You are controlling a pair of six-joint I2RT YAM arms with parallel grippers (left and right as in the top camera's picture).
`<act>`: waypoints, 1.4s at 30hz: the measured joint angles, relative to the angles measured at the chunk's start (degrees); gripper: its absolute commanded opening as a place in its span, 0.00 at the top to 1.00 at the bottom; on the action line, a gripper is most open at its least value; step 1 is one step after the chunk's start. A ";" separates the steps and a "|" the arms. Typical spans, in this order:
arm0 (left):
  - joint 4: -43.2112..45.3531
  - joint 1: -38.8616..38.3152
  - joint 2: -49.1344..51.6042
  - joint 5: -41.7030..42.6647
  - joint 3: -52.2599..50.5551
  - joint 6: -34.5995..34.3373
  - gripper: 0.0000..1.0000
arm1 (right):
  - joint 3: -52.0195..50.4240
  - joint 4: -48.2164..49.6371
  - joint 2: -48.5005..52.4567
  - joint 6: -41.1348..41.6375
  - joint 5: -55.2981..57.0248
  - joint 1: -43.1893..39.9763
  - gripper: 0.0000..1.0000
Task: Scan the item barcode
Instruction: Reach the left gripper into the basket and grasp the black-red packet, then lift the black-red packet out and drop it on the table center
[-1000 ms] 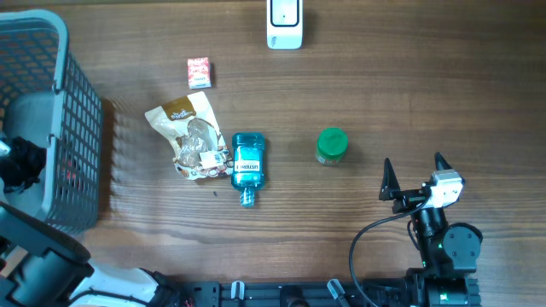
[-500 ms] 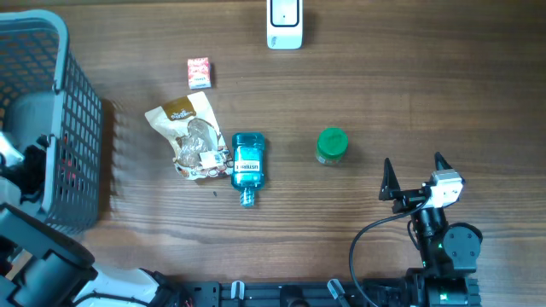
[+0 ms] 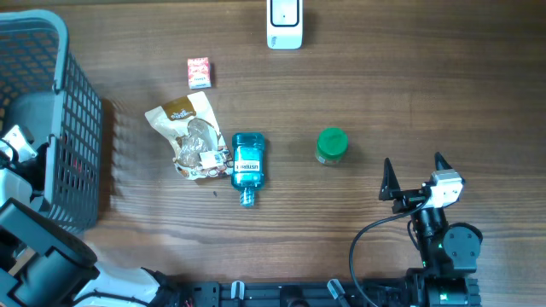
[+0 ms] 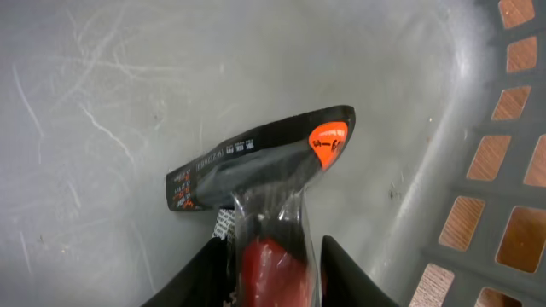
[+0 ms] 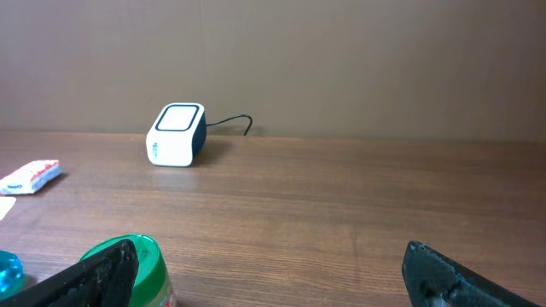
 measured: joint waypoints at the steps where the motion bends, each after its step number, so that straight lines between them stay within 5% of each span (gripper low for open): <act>1: 0.61 0.00 0.00 0.00 0.00 0.00 0.61 | 0.00 0.00 0.00 0.00 0.00 0.00 0.00; 5: 2.47 0.00 1.22 0.00 -0.04 -0.02 0.55 | 0.00 0.00 0.00 0.00 0.00 0.00 0.00; 10: 3.37 0.24 3.48 0.22 0.26 0.04 0.84 | 0.00 0.00 0.00 0.00 0.00 0.00 0.00; 14: 4.31 0.15 3.93 1.51 1.09 0.00 0.96 | 0.00 0.00 0.00 0.00 0.00 0.00 0.00; 21: 2.82 0.15 1.53 2.40 0.96 -5.03 0.96 | 0.00 0.00 0.00 0.00 0.00 0.00 0.00; 31: 4.92 -0.92 -30.49 10.38 6.99 -23.23 0.96 | 0.00 0.00 0.00 0.00 0.00 0.00 0.00; 33: 8.35 -7.34 -36.06 13.27 8.35 -25.97 0.96 | 0.00 -0.02 0.02 0.00 0.00 0.00 0.00; 36: 8.28 -29.64 -38.03 9.97 8.72 -26.51 0.96 | 0.02 0.09 0.11 0.00 0.04 0.07 0.00; 39: 3.91 -55.71 -30.25 -5.86 8.94 -24.52 0.96 | 0.02 0.00 0.04 0.00 0.00 0.02 0.00; 42: 0.33 -66.10 -14.99 -13.07 9.38 -23.45 0.96 | 0.02 0.02 0.07 0.00 0.00 0.00 0.00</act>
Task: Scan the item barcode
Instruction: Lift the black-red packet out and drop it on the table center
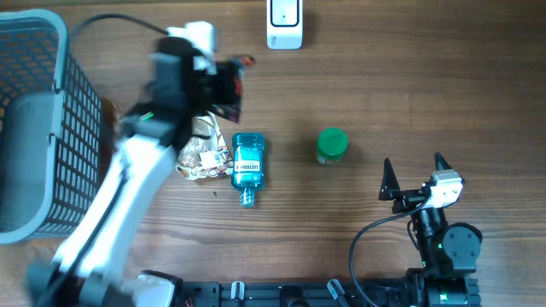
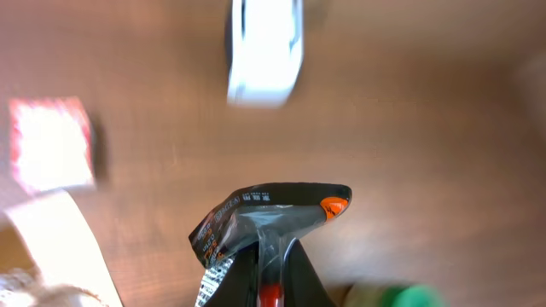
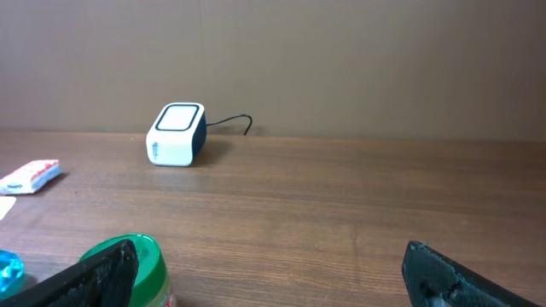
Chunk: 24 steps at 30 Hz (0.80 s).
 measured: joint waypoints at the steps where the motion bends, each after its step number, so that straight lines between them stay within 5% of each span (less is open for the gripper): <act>1: -1.09 -1.75 7.89 -0.46 0.09 0.00 0.96 | -0.02 -0.02 -0.02 0.00 0.00 0.00 0.00; 5: -2.89 -2.78 26.51 14.64 -0.22 2.71 0.96 | -0.02 -0.02 0.00 0.00 0.00 0.00 0.00; 11: -2.32 -2.69 26.62 17.77 -0.13 4.59 0.92 | 0.00 -0.02 -0.02 0.00 0.00 0.00 0.00; 14: -2.27 -2.69 26.62 15.54 -0.13 5.16 0.53 | 0.00 -0.02 -0.02 0.00 0.00 0.00 0.00; 15: -2.56 -2.69 26.62 14.34 -0.13 5.09 0.06 | -0.02 -0.02 -0.02 0.00 0.00 0.00 0.00; 20: -13.29 -2.69 19.19 9.46 3.15 5.40 0.00 | -0.02 0.00 0.00 0.00 0.00 0.00 0.00; 24: -22.14 -2.71 -3.21 -0.13 10.56 3.69 0.00 | -0.02 0.02 -0.02 0.00 0.00 0.00 0.00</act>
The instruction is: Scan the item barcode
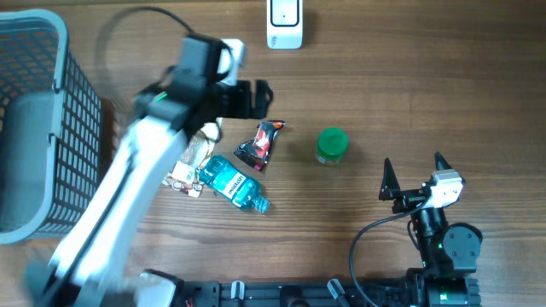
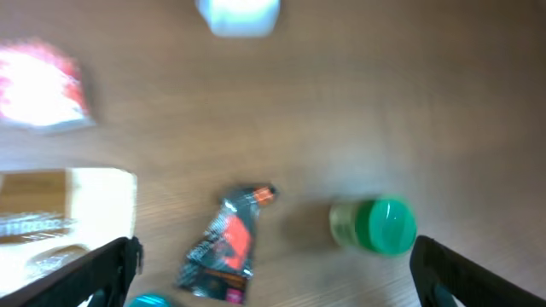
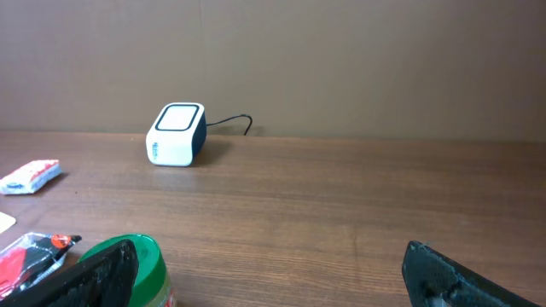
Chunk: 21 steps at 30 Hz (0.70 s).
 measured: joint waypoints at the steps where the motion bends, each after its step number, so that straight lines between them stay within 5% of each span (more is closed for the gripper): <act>1: -0.87 0.02 -6.29 -4.28 0.52 -1.77 0.00 | 0.00 -0.04 0.00 0.00 0.00 0.00 0.00; 5: -4.94 0.02 -23.30 -15.65 2.25 -5.66 0.00 | 0.00 -0.04 0.00 0.00 0.00 0.00 0.00; 11: -25.31 -1.05 -17.00 -18.47 -0.44 -6.34 0.00 | 0.00 -0.04 0.00 0.00 0.00 0.00 0.00; 21: -21.38 -2.71 -12.63 -15.61 -14.21 -4.50 0.00 | 0.00 0.26 0.00 0.04 -0.31 0.00 0.00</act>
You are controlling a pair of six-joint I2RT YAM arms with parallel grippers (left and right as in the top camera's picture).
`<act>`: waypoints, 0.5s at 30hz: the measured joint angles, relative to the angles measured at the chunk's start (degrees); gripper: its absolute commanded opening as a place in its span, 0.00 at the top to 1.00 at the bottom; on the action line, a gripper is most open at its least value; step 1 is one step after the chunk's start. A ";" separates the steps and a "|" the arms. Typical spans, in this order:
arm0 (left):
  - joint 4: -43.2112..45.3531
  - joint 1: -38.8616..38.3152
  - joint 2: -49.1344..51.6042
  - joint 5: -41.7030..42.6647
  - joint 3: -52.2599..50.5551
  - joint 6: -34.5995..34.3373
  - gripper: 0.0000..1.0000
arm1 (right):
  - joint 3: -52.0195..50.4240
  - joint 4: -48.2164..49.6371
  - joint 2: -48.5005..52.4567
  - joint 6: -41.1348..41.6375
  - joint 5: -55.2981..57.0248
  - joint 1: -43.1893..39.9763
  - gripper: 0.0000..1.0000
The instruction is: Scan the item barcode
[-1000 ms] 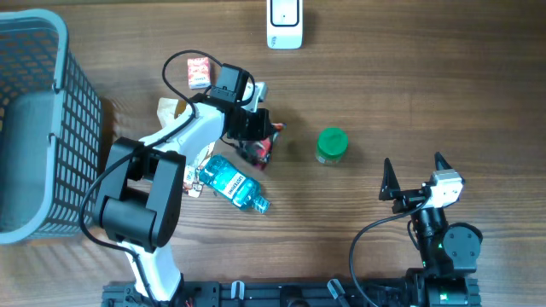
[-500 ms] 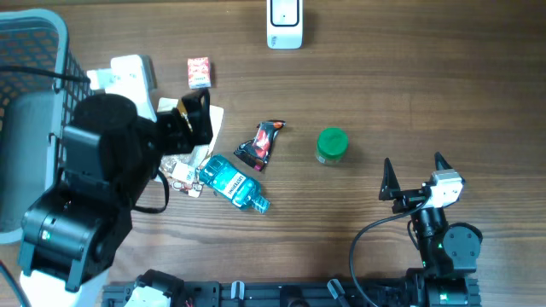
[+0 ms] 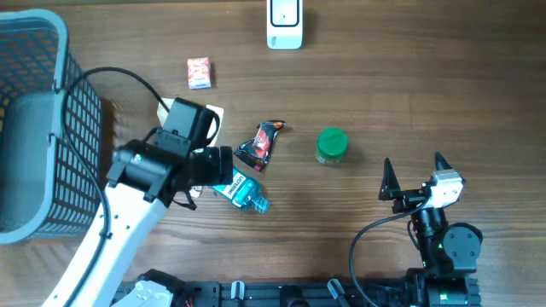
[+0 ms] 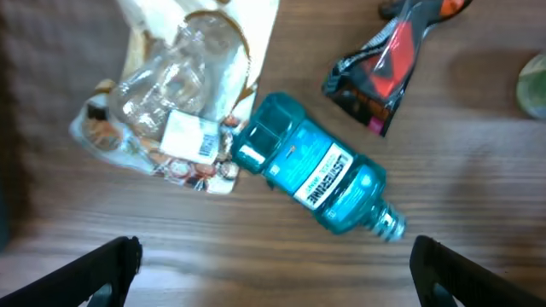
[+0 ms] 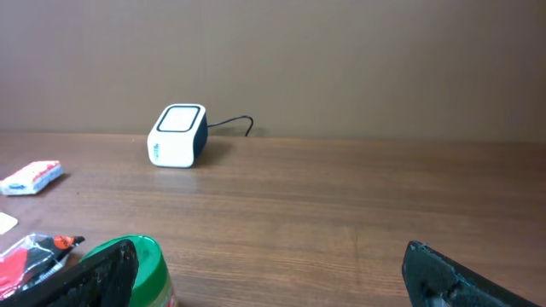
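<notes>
The white barcode scanner (image 3: 284, 26) stands at the table's far edge, also in the right wrist view (image 5: 177, 135). A black-and-red snack packet (image 3: 258, 145) (image 4: 388, 72) lies flat between a teal mouthwash bottle (image 3: 239, 189) (image 4: 311, 175) and a green-lidded jar (image 3: 331, 145). My left gripper (image 3: 219, 165) (image 4: 277, 273) hangs open above the bottle and a crumpled clear-and-brown bag (image 4: 171, 94), with nothing between its fingers. My right gripper (image 3: 415, 175) (image 5: 269, 273) rests open at the near right, the jar (image 5: 128, 273) just beyond its left finger.
A grey mesh basket (image 3: 81, 128) fills the left side. A small red box (image 3: 199, 72) lies left of the scanner. The left arm hides most of the bag in the overhead view. The scanner's cable runs off behind it.
My left gripper, still open, has moved from over the table behind the packet to the near left, above the bottle and bag. Packet, bottle and right arm have stayed put.
My left gripper was first shut on the snack packet inside the basket. Then it held the packet over the table near the scanner. After that the packet lay on the table, the gripper open, and the bottle lay turned diagonal. Now the gripper hangs over the bottle.
</notes>
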 measured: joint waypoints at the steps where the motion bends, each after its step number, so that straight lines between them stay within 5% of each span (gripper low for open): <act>1: 1.05 0.00 0.09 0.39 -1.27 0.07 0.00 | 0.00 0.09 0.02 0.96 -1.14 0.00 0.00; 6: 1.86 -2.58 1.95 0.70 -4.72 -3.32 0.00 | 0.02 0.20 1.75 16.24 -6.23 0.00 0.00; 15: 9.31 -15.78 12.02 -0.96 -5.62 -47.12 0.00 | 0.02 0.42 20.00 25.83 -7.32 0.00 0.00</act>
